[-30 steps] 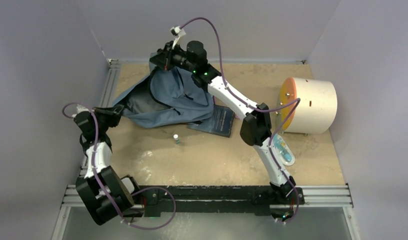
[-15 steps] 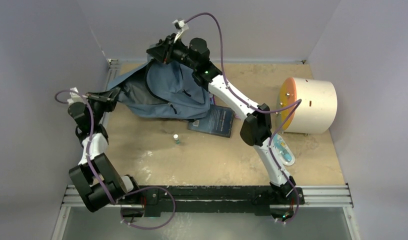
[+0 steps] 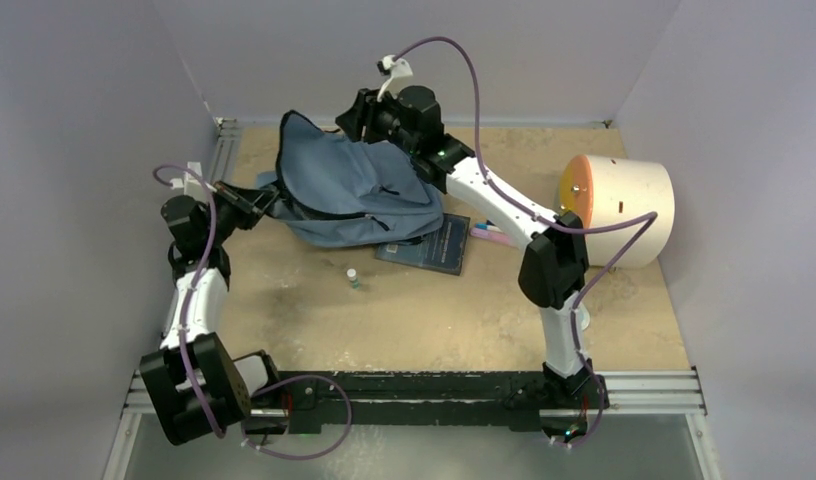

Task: Pack the student bag
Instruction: Unzip the student bag at the center of the board.

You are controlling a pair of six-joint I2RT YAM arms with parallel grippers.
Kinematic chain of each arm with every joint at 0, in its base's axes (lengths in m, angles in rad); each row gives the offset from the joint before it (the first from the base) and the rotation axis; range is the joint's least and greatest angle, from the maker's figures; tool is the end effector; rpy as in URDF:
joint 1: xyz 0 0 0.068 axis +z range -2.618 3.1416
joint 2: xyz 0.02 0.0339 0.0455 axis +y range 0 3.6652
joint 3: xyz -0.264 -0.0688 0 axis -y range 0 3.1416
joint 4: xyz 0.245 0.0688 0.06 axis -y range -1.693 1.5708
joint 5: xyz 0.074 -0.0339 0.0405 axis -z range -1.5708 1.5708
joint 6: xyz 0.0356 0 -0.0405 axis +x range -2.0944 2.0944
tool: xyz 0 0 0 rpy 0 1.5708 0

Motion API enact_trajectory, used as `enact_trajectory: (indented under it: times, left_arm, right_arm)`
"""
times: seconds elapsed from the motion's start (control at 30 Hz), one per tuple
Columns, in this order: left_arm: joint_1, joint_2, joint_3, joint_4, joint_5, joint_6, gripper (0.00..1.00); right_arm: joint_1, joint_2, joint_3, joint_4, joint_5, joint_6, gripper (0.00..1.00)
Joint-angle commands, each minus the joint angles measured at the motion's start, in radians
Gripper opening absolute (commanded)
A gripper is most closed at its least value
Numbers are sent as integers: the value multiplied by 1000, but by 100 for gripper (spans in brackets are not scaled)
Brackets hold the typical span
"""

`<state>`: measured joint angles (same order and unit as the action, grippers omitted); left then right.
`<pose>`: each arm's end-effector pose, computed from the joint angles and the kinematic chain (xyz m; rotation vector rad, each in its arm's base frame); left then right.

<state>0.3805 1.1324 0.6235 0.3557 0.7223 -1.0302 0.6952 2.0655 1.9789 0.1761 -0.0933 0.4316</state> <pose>0.2415 0.0712 0.2702 -0.6925 1.6745 -1.0889 0.3846 0.3251 0.3942 -0.2837 1.5345 0.9718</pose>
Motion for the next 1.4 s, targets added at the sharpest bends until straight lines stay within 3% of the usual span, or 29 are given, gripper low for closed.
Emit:
enact_trajectory:
  times: [0.0,0.1,0.27,0.43,0.63,0.9,1.37]
  left_arm:
    - [-44,1,115,-67,84,135,0]
    - [-75,30,219,-122,82,188,0]
    - [-164,107,429,-244,80,318,0]
    - [-267,155,542,-300,68,397,0]
    - [-359,180,576,-310,34,415,0]
    - [-409,191,588,-312,14,421,0]
    - [-414,191,591,-323,3,427,0]
  right_arm:
    - [-1,-72,-6,-74,48,-54,55]
    - [1,-129,-33,-61,111,-79,63]
    - [23,-234,-145,-6,65,-144,75]
    - [92,-357,-330,136,97,-310,78]
    - [181,-463,-480,296,192,-479,80]
    - [259,-402,-440,243,401,-580,79]
    - [296,-332,-415,105,513,-642,74]
